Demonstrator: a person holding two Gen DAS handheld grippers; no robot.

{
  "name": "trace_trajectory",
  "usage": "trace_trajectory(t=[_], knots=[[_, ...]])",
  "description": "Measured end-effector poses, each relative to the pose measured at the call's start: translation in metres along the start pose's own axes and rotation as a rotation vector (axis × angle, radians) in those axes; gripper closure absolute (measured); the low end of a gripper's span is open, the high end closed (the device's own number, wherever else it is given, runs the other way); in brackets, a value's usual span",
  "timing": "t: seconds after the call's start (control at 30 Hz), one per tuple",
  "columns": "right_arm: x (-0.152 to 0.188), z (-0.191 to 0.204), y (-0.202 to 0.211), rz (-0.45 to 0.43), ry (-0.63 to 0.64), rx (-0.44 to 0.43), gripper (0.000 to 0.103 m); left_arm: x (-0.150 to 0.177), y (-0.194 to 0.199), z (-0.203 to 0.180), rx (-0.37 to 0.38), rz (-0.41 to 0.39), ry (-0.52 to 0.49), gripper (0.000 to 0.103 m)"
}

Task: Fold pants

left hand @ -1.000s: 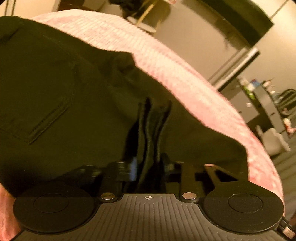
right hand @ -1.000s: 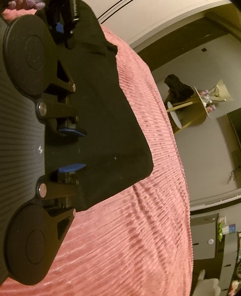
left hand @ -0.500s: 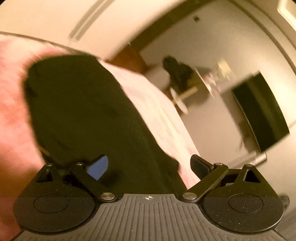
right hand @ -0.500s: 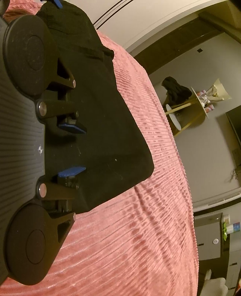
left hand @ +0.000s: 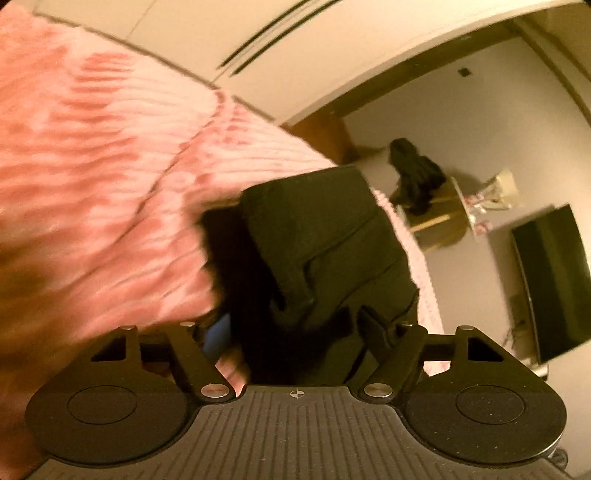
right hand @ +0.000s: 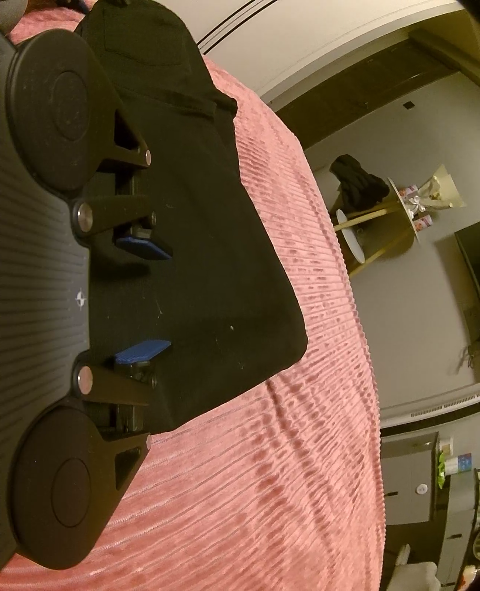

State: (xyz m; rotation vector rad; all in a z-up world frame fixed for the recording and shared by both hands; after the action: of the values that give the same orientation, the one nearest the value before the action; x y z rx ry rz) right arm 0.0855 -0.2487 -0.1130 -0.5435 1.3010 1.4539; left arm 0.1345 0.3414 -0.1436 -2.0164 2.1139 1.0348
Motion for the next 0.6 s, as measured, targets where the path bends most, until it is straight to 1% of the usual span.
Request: trace_trajectory(t=[0.07,0.13,0.17,0.2,0.23,0.27,0.3,0.33,0.37,0.4,0.47,0.53,0.6], knots=[[0.0,0.001,0.0,0.0,0.011,0.006,0.055,-0.005,-0.007,0.001,0.001,0.003,-0.01,0.029],[0.0,0.001,0.0,0.0,0.014,0.006,0.054,-0.008,-0.017,0.001,-0.006,0.0,-0.009,0.029],[0.0,0.001,0.0,-0.002,0.01,0.006,0.054,-0.009,-0.017,0.0,-0.015,-0.005,-0.019,0.033],[0.0,0.0,0.0,-0.002,0.003,0.005,0.054,-0.009,-0.016,-0.001,-0.034,-0.012,-0.045,0.042],[-0.001,-0.001,0.001,-0.005,-0.01,0.003,0.054,-0.007,-0.012,-0.005,-0.049,-0.02,-0.087,0.046],[-0.003,-0.002,0.003,-0.01,-0.032,-0.002,0.053,-0.007,-0.009,-0.011,-0.057,-0.03,-0.128,0.055],[-0.004,-0.004,0.004,-0.014,-0.058,-0.008,0.053,-0.007,-0.002,-0.018,-0.055,-0.042,-0.164,0.064],[-0.006,-0.005,0.005,-0.018,-0.079,-0.011,0.053,-0.009,0.003,-0.027,-0.047,-0.054,-0.191,0.069],[-0.007,-0.007,0.007,-0.023,-0.096,-0.012,0.052,-0.01,0.008,-0.038,-0.03,-0.067,-0.228,0.076],[-0.009,-0.008,0.009,-0.033,-0.11,-0.013,0.052,-0.01,0.016,-0.054,-0.011,-0.081,-0.297,0.079],[-0.012,-0.01,0.011,-0.048,-0.133,-0.021,0.052,-0.007,0.029,-0.087,0.031,-0.113,-0.457,0.08],[-0.015,-0.011,0.014,-0.06,-0.158,-0.036,0.052,0.002,0.045,-0.124,0.098,-0.14,-0.615,0.08],[-0.017,-0.011,0.016,-0.07,-0.175,-0.05,0.052,0.018,0.065,-0.16,0.177,-0.163,-0.731,0.08]])
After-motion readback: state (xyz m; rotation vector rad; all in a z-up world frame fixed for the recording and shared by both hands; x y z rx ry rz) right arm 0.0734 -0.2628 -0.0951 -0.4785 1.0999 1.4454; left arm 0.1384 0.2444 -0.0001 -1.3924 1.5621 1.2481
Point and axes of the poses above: each gripper's, at about its wrist camera, not at the fingertips, and y roughly against the way its jaws point, z to its left, x to its underside, the point moved 9 cm from there along -y, roughly the way its jaws point, and after that the axes turned 14 degrees about -z, right-handed, at the moved point
